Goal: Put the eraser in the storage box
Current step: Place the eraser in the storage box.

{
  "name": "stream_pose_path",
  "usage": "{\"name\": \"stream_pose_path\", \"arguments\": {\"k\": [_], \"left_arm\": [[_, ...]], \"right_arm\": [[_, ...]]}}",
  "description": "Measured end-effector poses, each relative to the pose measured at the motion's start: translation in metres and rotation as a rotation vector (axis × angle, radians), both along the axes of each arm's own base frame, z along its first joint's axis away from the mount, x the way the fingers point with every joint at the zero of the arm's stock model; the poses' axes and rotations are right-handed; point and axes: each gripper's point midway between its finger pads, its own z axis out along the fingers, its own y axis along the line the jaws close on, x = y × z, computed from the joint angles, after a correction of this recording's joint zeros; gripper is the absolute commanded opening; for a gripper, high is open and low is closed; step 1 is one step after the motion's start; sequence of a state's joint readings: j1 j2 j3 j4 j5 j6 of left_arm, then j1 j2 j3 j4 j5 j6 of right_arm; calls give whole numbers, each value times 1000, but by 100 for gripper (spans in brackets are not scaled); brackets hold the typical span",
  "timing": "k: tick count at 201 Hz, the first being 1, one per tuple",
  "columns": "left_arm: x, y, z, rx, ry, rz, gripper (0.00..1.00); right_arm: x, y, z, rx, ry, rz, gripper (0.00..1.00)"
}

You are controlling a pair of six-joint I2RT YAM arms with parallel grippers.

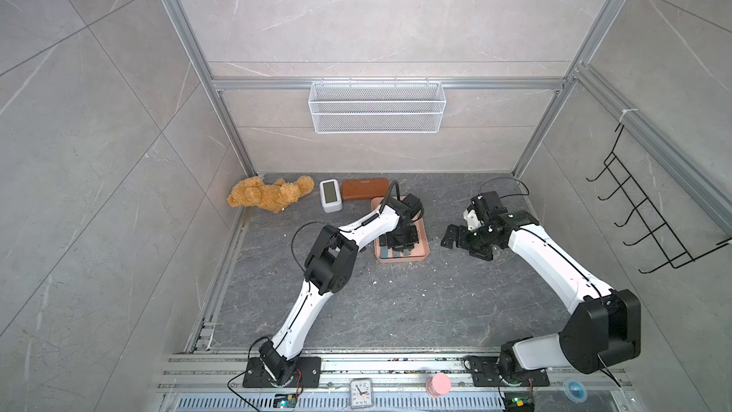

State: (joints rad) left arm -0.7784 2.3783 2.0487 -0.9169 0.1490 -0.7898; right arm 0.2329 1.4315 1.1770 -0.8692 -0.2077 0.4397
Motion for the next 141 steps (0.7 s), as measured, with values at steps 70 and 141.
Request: {"name": "stream_pose_path", "arguments": {"k": [70,141], "left_arm": [[-2,2,-3,13,3,5,37],[-2,2,-3,13,5,12,43]], "right_arm": [[0,0,0,6,2,-2,100],[1,1,0,10,-2,8,100]]}}
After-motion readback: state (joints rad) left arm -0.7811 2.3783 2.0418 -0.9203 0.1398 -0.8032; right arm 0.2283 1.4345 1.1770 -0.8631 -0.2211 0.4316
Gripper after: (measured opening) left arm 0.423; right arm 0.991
